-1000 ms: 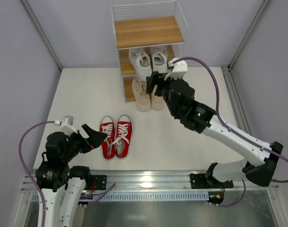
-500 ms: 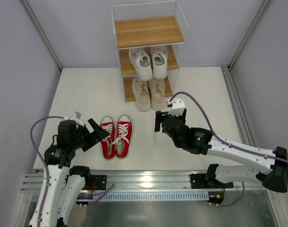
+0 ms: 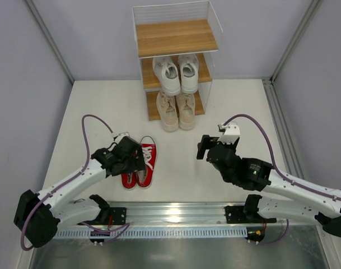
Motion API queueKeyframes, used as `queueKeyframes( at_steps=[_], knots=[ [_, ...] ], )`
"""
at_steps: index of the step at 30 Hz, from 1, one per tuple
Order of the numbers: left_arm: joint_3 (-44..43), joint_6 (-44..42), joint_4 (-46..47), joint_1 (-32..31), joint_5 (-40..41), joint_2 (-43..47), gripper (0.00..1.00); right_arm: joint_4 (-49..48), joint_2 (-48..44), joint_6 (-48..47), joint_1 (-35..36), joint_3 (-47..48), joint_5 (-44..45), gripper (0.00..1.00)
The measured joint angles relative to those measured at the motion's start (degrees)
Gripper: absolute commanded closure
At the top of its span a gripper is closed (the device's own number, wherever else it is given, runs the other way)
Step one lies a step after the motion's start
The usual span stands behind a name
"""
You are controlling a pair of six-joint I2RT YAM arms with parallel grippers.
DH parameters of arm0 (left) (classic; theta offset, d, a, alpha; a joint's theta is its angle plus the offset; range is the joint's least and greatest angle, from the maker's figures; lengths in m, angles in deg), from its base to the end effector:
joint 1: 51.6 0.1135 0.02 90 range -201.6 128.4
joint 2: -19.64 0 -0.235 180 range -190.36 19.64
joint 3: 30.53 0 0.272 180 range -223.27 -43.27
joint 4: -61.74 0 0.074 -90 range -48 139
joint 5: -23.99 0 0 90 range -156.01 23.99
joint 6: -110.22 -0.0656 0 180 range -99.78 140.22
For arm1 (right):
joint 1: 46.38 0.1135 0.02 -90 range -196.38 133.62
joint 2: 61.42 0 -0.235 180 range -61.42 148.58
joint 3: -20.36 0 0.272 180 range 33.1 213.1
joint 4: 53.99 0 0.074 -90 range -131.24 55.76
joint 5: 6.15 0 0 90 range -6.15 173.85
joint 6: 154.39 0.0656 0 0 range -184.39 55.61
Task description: Place and organize the shoes onto the shoe shelf
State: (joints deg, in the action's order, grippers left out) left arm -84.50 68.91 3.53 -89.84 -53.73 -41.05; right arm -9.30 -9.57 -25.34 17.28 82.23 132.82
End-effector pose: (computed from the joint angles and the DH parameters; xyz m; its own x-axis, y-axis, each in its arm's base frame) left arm 0.1921 -0.1336 0.1615 -0.8708 -0.2483 -0.4244 -0.1819 0.9646 -0.1911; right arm 0.1504 0.1922 0.2790 -0.3932 0.1379 -0.9091 -0.0841 0.9792 0.1849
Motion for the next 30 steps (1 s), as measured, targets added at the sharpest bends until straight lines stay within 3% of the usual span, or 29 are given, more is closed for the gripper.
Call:
queueKeyframes(
  at_steps=[4, 16, 19, 25, 30],
  knots=[
    [0.31, 0.5, 2.05, -0.04, 4.52, 0.59, 0.04, 1.36, -3.28, 1.05, 0.04, -2.58, 0.26, 0.15],
    [5.14, 0.22, 11.54, -2.93, 6.62, -5.9, 0.33, 3.08, -3.58, 2.27, 0.04, -3.19, 0.39, 0.15],
    [5.2, -0.31, 12.61, -4.22, 7.37, -6.14, 0.44, 3.39, -3.61, 2.69, 0.04, -3.26, 0.37, 0.15],
    [5.14, -2.12, 13.88, -7.85, 8.63, -8.52, 0.78, 3.72, -3.61, 3.21, 0.04, -3.41, 0.37, 0.15],
    [4.61, -3.37, 13.7, -9.07, 10.34, -10.12, 0.76, 3.76, -3.61, 3.21, 0.04, -3.41, 0.37, 0.15]
  ],
)
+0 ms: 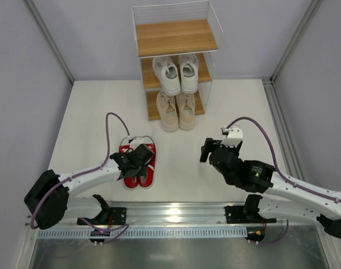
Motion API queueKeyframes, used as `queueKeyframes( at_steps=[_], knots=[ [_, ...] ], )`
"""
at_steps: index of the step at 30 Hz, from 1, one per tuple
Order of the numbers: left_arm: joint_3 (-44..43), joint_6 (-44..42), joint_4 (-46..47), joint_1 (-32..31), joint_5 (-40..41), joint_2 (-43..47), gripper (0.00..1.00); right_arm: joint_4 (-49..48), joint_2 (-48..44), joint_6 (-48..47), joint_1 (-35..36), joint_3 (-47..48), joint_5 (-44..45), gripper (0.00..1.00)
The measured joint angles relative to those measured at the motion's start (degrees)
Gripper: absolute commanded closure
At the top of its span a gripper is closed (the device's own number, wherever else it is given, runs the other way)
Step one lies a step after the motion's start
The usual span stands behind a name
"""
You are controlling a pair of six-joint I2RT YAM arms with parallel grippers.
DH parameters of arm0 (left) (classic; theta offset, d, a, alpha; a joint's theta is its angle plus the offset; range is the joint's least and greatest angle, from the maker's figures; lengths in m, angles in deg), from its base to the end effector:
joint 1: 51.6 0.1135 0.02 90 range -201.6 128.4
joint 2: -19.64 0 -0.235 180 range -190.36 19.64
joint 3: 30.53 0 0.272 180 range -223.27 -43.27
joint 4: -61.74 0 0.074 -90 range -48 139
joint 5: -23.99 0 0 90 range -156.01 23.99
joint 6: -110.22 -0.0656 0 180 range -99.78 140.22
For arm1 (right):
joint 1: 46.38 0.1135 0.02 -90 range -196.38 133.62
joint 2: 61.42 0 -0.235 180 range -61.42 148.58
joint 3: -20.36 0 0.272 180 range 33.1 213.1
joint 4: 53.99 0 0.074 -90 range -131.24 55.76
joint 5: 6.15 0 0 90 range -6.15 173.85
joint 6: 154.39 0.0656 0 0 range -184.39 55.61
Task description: Place and organize the shoes onto the shoe shelf
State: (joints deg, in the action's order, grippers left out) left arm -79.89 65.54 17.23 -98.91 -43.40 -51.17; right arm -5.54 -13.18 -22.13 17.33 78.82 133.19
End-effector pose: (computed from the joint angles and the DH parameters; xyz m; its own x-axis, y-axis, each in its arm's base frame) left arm 0.1885 -0.1672 0.1131 -0.8424 -0.0549 -0.5361 -0.0378 0.9984 -0.0428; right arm 0.1433 0.1778 0.2648 -0.4182 0.1427 -0.8971 -0.0527 0.9821 0.1808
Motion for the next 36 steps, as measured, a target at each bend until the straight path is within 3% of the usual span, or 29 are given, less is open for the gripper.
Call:
queueKeyframes(
  at_steps=[1, 2, 5, 7, 9, 10, 11, 18, 23, 30, 36],
  knots=[
    [-0.09, -0.28, -0.02, -0.13, 0.2, -0.28, 0.71, 0.02, 0.0, 0.0, 0.0, 0.0, 0.0, 0.15],
    [-0.17, -0.5, 0.04, -0.24, 0.26, -0.48, 0.51, 0.04, 0.0, 0.0, 0.0, 0.0, 0.02, 0.15],
    [-0.17, -0.44, 1.36, -0.52, -0.15, -1.44, 0.41, 0.15, -0.02, 0.0, 0.0, 0.0, 0.02, 0.15],
    [-0.11, -0.46, 2.12, -0.74, -0.31, -1.68, 0.46, 0.22, -0.02, 0.0, 0.0, 0.0, 0.02, 0.15],
    [0.04, -0.37, 2.43, -0.76, -0.33, -1.68, 0.68, 0.44, -0.11, 0.0, 0.0, 0.0, 0.02, 0.15],
    [0.2, -0.42, 2.47, -0.76, -0.28, -1.68, 0.9, 0.57, -0.22, 0.0, 0.0, 0.0, 0.02, 0.15],
    [0.28, -0.57, 2.56, -0.76, -0.09, -1.64, 0.99, 0.72, -0.39, 0.0, 0.0, -0.02, 0.07, 0.15],
    [0.81, 0.07, 2.34, -3.23, -1.03, 1.66, 1.0, 2.05, -2.12, 0.22, 0.0, -0.07, 0.48, 0.15],
    [-0.87, 1.97, -0.35, -8.81, -1.84, 6.23, 1.0, 3.58, -3.67, 0.9, 0.0, -0.11, 1.27, 0.15],
    [-14.1, 2.03, -6.56, -18.27, 0.26, 7.1, 1.0, 7.19, -5.03, 3.32, 0.0, -0.28, 2.51, 0.15],
    [-26.1, -1.09, -5.75, -19.37, 3.02, 2.93, 1.0, 10.93, -7.63, 6.01, 0.0, -0.92, 2.95, 0.15]
  ],
)
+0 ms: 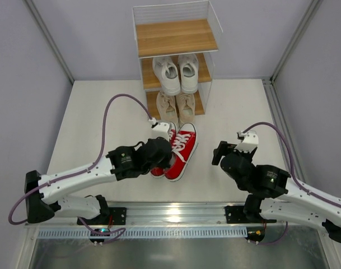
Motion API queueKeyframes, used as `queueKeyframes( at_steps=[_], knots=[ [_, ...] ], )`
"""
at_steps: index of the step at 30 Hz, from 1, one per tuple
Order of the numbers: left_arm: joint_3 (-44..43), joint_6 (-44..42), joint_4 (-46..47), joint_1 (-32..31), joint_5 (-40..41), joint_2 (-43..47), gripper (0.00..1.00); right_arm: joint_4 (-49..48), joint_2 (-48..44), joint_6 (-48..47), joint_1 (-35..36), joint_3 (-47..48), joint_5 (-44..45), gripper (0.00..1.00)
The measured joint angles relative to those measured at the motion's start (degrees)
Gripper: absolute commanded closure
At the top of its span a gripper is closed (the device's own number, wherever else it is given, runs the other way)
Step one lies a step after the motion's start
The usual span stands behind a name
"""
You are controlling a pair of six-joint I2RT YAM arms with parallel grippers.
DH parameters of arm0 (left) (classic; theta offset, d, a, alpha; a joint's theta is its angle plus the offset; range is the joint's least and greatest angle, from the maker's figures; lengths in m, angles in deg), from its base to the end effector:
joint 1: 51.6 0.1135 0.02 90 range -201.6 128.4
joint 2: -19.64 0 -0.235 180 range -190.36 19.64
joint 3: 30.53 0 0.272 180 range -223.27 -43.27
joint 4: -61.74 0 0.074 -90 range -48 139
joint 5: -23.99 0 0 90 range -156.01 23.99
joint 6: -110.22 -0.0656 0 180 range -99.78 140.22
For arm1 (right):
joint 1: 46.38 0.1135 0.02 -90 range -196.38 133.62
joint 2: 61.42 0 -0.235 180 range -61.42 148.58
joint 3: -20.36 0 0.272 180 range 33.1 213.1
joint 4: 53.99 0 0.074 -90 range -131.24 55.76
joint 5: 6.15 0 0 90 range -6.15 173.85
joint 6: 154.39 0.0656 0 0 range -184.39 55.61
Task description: Place and organize the shoes onto the shoe shelf
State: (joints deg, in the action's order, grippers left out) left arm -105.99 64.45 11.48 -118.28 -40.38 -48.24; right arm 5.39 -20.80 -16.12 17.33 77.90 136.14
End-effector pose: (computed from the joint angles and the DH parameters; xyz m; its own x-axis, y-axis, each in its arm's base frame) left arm 0.1444 -0.2634 0.2768 -0.6820 -0.0066 -0.7313 0.3159 0.8992 -0.3027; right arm 0.1289 0.1438 0.2686 -0.4154 0.1898 -0.8896 0.0302 0.9803 0.1951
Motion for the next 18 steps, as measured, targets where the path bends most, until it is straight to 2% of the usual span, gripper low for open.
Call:
queueKeyframes(
  at_steps=[7, 13, 18],
  knots=[
    [-2.29, 1.05, 1.92, 0.0, 3.19, -11.37, 1.0, 5.46, -3.8, 3.48, 0.0, -0.44, 0.72, 0.15],
    [2.82, 10.16, 5.49, -1.64, 3.89, -22.47, 1.0, 7.96, -5.66, 4.44, 0.0, -0.46, 1.25, 0.15],
    [2.95, 16.87, 8.74, -3.69, 6.12, -28.2, 1.0, 8.39, -5.49, 4.37, 0.0, -0.46, 1.22, 0.15]
  ],
)
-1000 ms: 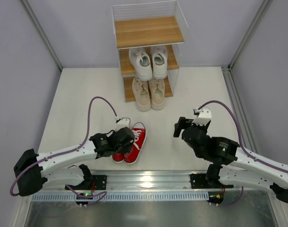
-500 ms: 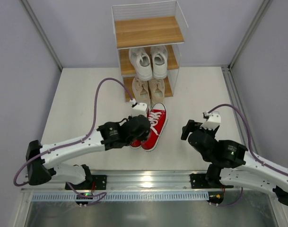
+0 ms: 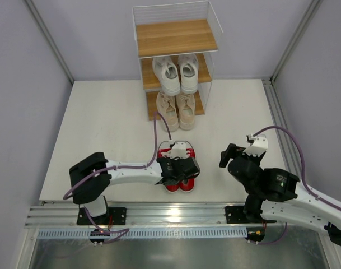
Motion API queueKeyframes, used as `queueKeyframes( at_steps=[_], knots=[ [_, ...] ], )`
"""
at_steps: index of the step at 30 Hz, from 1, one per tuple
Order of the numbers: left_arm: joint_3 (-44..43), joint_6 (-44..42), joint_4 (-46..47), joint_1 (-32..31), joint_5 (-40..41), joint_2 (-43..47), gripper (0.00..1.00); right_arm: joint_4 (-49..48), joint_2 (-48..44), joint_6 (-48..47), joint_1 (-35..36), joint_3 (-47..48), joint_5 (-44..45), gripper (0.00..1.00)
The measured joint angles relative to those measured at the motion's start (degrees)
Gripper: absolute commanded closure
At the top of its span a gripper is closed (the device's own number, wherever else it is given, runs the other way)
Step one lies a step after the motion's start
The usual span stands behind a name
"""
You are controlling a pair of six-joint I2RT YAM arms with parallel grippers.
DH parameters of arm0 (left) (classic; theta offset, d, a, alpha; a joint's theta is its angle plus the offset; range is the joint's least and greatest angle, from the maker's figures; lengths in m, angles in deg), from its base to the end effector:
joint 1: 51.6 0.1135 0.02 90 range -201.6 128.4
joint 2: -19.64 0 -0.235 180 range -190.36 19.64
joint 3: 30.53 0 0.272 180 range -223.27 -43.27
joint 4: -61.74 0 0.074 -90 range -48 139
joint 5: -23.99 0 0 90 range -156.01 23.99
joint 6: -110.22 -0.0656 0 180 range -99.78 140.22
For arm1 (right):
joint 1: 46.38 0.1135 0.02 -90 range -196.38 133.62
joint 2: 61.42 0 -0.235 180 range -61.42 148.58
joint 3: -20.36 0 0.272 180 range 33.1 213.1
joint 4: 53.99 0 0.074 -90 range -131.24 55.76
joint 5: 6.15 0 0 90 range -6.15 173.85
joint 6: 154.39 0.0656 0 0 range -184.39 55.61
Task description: Place and organize the shoes onto the shoe shelf
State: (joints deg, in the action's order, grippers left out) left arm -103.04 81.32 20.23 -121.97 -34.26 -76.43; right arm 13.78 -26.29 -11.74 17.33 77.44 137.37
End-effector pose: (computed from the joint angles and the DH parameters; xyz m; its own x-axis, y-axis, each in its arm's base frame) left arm 0.1497 -0.3170 0.1208 -0.7832 -0.0202 -0.6215 0.0844 0.9868 -0.1384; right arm 0.1176 0.1190 0.2694 -0.4191 0.2186 -0.8812 0.0797 0.9757 0.2042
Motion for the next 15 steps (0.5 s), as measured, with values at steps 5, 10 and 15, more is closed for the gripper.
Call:
queueKeyframes(
  at_steps=[5, 10, 15],
  knots=[
    [-1.09, 3.21, 6.23, -0.09, 0.76, -2.86, 1.0, 0.17, 0.76, -0.31, 0.0, 0.0, -0.31, 0.15],
    [-1.18, 5.27, 8.2, 0.02, 1.33, -3.58, 0.9, -0.26, 0.87, -1.99, 0.0, 0.0, -1.6, 0.15],
    [-0.81, 7.72, 10.49, 0.07, 0.66, -3.5, 0.36, -3.41, 1.7, -5.07, 0.0, -0.24, -4.35, 0.15]
  ],
)
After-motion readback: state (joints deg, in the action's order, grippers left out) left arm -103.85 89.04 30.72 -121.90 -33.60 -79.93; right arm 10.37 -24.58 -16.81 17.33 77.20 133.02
